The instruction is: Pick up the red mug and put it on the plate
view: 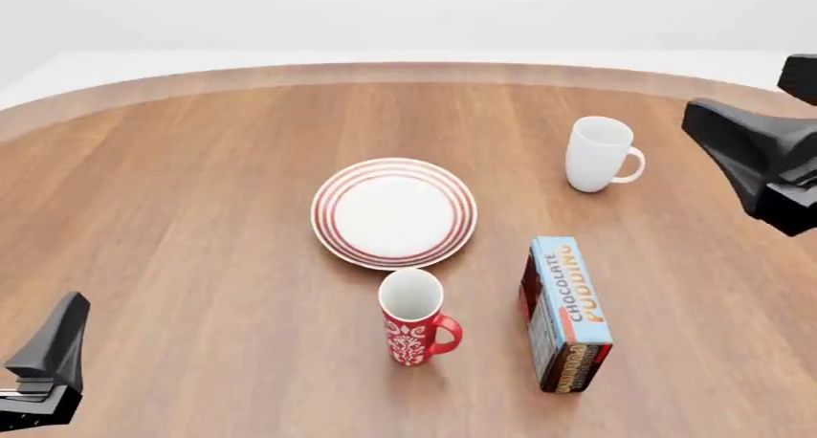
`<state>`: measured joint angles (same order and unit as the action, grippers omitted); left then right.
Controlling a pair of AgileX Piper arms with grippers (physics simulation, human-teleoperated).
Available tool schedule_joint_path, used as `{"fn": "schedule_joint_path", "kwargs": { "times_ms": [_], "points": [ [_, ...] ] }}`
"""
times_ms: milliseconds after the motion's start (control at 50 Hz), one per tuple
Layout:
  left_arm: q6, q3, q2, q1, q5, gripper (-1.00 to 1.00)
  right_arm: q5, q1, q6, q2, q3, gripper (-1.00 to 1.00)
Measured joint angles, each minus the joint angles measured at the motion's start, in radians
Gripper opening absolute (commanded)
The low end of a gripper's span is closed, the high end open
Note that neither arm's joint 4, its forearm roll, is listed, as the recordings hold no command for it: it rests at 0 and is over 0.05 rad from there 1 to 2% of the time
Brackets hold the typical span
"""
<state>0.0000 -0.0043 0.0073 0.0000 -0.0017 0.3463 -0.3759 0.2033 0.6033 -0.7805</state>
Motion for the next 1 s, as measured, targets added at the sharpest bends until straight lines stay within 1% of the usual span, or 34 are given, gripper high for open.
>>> {"fn": "schedule_joint_path", "kwargs": {
  "times_ms": [200,480,1000],
  "points": [
    [0.000,0.000,0.000,0.000,0.000,1.00,0.038,-0.047,0.021,0.112,-0.064,1.00],
    [0.000,0.000,0.000,0.000,0.000,1.00,0.081,-0.104,0.023,0.225,-0.115,1.00],
    [0.000,0.000,0.000,0.000,0.000,1.00,0.092,-0.200,-0.026,0.343,-0.115,1.00]
  ]
}}
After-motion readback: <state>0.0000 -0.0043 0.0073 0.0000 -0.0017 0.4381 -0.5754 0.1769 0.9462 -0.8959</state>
